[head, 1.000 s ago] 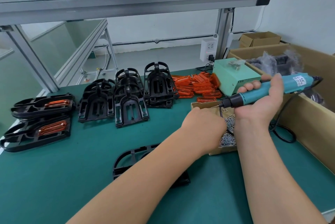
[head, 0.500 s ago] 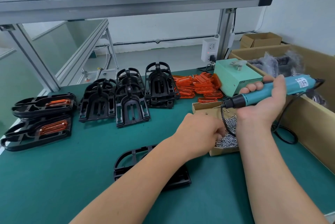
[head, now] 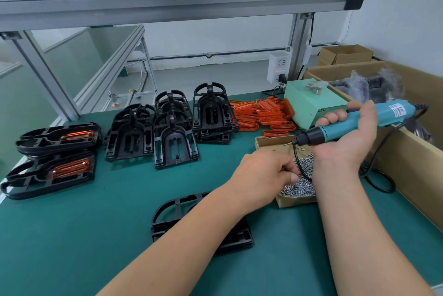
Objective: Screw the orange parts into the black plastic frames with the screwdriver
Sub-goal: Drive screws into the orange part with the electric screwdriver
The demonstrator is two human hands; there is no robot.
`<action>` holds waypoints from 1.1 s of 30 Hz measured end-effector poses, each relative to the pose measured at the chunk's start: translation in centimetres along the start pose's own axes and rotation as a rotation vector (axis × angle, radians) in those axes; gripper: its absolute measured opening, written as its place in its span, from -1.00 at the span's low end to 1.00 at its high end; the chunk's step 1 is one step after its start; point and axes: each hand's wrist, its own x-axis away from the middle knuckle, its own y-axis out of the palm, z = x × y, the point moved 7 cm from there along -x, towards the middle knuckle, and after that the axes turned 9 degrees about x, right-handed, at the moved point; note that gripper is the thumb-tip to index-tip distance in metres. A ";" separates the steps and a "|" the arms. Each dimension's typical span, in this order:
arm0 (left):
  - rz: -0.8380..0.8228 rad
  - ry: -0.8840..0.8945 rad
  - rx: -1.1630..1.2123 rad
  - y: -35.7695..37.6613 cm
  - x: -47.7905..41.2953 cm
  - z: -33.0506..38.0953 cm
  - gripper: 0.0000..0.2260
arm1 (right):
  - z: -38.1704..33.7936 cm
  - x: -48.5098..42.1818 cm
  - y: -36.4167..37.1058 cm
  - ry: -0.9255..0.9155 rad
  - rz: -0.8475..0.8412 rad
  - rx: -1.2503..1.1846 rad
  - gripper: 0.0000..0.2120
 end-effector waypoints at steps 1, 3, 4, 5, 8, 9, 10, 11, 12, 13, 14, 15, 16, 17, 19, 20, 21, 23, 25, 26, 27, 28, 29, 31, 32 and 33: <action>0.012 -0.011 0.040 -0.2 0.1 -0.1 -0.97 | 0.1 -0.1 0.0 0.000 0.002 0.003 -0.82; 0.048 -0.026 0.139 -0.8 0.5 0.0 -0.94 | 0.1 -0.3 0.0 0.001 -0.008 -0.067 -0.80; 0.084 -0.032 0.193 -1.5 0.8 0.0 -0.92 | 0.2 -0.4 0.2 0.004 -0.021 -0.153 -0.79; 0.124 -0.046 0.271 -2.3 1.1 -0.2 -0.91 | 0.1 -0.5 0.4 0.010 -0.035 -0.225 -0.78; 0.192 -0.169 0.755 -4.9 2.9 -1.8 -0.89 | 0.3 -0.3 1.0 0.032 -0.062 -0.269 -0.77; 0.185 -0.222 0.953 -5.4 3.6 -2.5 -0.91 | 0.6 -0.1 1.1 0.045 -0.070 -0.269 -0.78; 0.178 -0.267 1.119 -5.9 4.4 -3.1 -0.91 | 0.8 0.2 1.4 0.058 -0.078 -0.268 -0.78; 0.172 -0.308 1.243 -6.3 5.1 -3.7 -0.90 | 1.1 0.5 1.7 0.071 -0.087 -0.262 -0.77; 0.167 -0.343 1.338 -6.7 5.9 -4.2 -0.89 | 1.3 0.7 2.1 0.085 -0.097 -0.254 -0.77; 0.166 -0.370 1.411 -6.9 6.5 -4.7 -0.90 | 1.5 1.1 2.5 0.098 -0.107 -0.244 -0.77; 0.165 -0.390 1.468 -7.0 7.0 -5.1 -0.92 | 1.8 1.4 2.8 0.109 -0.120 -0.239 -0.77; 0.161 -0.404 1.513 -7.1 7.5 -5.5 -0.94 | 2.0 1.7 3.2 0.119 -0.136 -0.238 -0.77; 0.151 -0.414 1.551 -7.0 7.9 -5.8 -0.95 | 2.2 2.0 3.4 0.128 -0.154 -0.237 -0.78; 0.137 -0.418 1.580 -6.9 8.3 -6.0 -0.95 | 2.4 2.2 3.7 0.134 -0.173 -0.233 -0.79; 0.099 -0.410 1.592 -6.8 8.9 -6.2 -0.94 | 2.6 2.8 4.1 0.140 -0.201 -0.220 -0.79; 0.084 -0.403 1.573 -6.8 9.1 -6.3 -0.93 | 2.7 3.1 4.3 0.142 -0.211 -0.215 -0.78; 0.074 -0.394 1.541 -6.9 9.3 -6.4 -0.92 | 2.8 3.4 4.5 0.144 -0.223 -0.212 -0.78; 0.065 -0.370 1.463 -7.0 9.7 -6.6 -0.90 | 2.9 4.2 5.1 0.155 -0.257 -0.215 -0.76; 0.066 -0.346 1.372 -7.1 10.1 -6.7 -0.89 | 3.0 5.1 5.8 0.173 -0.299 -0.222 -0.74; 0.071 -0.332 1.315 -7.1 10.2 -6.7 -0.88 | 3.1 5.6 6.2 0.180 -0.322 -0.224 -0.73; 0.076 -0.314 1.246 -7.2 10.3 -6.7 -0.87 | 3.1 6.1 6.5 0.187 -0.344 -0.227 -0.73; 0.080 -0.296 1.169 -7.3 10.4 -6.6 -0.86 | 3.1 6.5 6.8 0.193 -0.363 -0.232 -0.72; 0.084 -0.281 1.091 -7.4 10.4 -6.6 -0.85 | 3.0 6.9 7.1 0.197 -0.379 -0.238 -0.71; 0.094 -0.268 0.962 -7.5 10.5 -6.5 -0.82 | 2.9 7.6 7.7 0.197 -0.409 -0.243 -0.70; 0.098 -0.264 0.917 -7.4 10.5 -6.5 -0.81 | 2.9 7.9 7.8 0.196 -0.420 -0.242 -0.70; 0.102 -0.261 0.885 -7.4 10.5 -6.5 -0.80 | 2.9 8.1 8.0 0.198 -0.429 -0.240 -0.70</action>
